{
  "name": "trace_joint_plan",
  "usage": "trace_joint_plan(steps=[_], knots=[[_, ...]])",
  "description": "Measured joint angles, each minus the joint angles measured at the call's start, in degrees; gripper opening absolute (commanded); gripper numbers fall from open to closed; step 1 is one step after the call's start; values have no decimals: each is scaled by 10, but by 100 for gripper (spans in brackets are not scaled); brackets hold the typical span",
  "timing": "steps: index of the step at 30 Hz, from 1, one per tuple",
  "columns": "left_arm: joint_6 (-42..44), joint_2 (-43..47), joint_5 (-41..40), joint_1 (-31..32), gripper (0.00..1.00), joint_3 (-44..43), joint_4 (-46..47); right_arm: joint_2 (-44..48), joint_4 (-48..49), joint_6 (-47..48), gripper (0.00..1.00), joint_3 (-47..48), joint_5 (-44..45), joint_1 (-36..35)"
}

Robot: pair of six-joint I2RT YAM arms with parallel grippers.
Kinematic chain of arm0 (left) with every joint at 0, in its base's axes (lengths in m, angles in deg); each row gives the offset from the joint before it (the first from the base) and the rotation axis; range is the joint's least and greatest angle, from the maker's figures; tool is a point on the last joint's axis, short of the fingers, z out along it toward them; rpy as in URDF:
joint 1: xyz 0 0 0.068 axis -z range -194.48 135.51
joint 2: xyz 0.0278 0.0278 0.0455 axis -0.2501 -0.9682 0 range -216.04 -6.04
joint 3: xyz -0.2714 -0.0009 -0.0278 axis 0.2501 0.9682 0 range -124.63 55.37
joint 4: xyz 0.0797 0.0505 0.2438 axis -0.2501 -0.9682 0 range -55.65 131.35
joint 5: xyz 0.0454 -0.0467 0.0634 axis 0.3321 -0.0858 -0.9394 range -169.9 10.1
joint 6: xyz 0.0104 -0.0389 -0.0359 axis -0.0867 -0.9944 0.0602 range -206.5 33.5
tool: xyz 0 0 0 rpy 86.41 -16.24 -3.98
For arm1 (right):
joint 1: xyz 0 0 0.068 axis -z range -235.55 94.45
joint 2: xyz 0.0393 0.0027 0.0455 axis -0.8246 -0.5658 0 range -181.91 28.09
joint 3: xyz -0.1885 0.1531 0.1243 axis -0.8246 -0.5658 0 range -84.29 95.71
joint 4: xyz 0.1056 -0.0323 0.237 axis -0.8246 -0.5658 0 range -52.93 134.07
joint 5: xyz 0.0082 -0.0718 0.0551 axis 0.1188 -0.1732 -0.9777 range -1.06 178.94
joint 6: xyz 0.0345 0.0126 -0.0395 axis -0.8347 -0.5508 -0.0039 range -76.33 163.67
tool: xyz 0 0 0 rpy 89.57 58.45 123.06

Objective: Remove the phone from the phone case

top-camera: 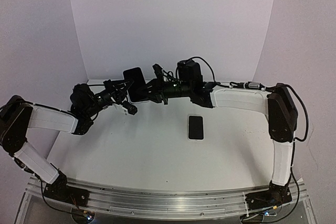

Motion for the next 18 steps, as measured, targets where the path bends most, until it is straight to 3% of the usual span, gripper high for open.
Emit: trace_joint_plan(steps=[3,7,12,18], knots=[[-4,-3,-11,-5,0,0,11,-22,6,-9,0,29,-15,4],[-20,-9,-19,-6,0,0,38,-31,20,-18,0,44,-37,9],[-48,-12,-12,-1,24,0,22,-8,41,-17,0,-8,-11,6],[-125,-12,23,38,50,11,-87,37,62,-3,0,-124,80,-10]])
